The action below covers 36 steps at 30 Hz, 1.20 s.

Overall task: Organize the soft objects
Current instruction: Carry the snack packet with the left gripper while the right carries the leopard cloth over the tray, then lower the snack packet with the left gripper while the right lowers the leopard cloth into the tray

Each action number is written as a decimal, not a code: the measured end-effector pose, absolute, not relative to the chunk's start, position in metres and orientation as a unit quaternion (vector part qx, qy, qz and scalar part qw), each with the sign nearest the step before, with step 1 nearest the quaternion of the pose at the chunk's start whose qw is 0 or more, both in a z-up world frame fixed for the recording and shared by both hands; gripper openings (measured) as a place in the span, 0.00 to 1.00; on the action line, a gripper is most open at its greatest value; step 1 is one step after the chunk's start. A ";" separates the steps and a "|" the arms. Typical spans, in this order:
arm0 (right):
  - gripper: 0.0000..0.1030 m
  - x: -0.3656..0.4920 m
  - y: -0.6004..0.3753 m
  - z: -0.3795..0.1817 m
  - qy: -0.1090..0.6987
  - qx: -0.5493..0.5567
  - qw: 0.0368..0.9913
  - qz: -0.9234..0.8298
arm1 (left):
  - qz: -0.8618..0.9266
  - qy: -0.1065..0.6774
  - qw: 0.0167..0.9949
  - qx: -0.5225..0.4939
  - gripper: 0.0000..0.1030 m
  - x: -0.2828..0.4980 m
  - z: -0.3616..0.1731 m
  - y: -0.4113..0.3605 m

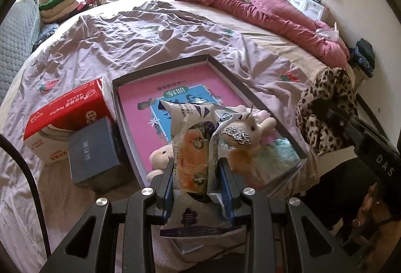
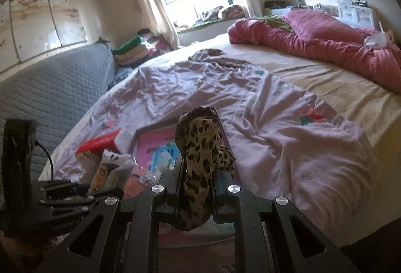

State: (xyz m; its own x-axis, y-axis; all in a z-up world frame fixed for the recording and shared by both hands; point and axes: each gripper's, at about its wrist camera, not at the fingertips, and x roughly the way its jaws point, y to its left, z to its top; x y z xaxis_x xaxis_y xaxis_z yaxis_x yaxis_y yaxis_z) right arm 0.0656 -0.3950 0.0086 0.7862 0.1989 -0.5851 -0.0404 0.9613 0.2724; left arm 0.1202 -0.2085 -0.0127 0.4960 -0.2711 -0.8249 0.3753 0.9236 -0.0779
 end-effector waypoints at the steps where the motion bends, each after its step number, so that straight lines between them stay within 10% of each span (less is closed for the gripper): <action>1: 0.17 0.067 -0.394 0.006 0.325 0.119 0.936 0.064 | -0.187 0.466 0.863 0.058 0.31 0.121 -0.014 -0.209; 36: 0.20 0.115 -0.375 -0.042 0.362 0.132 0.920 0.078 | -0.194 0.479 0.855 0.039 0.31 0.152 -0.037 -0.212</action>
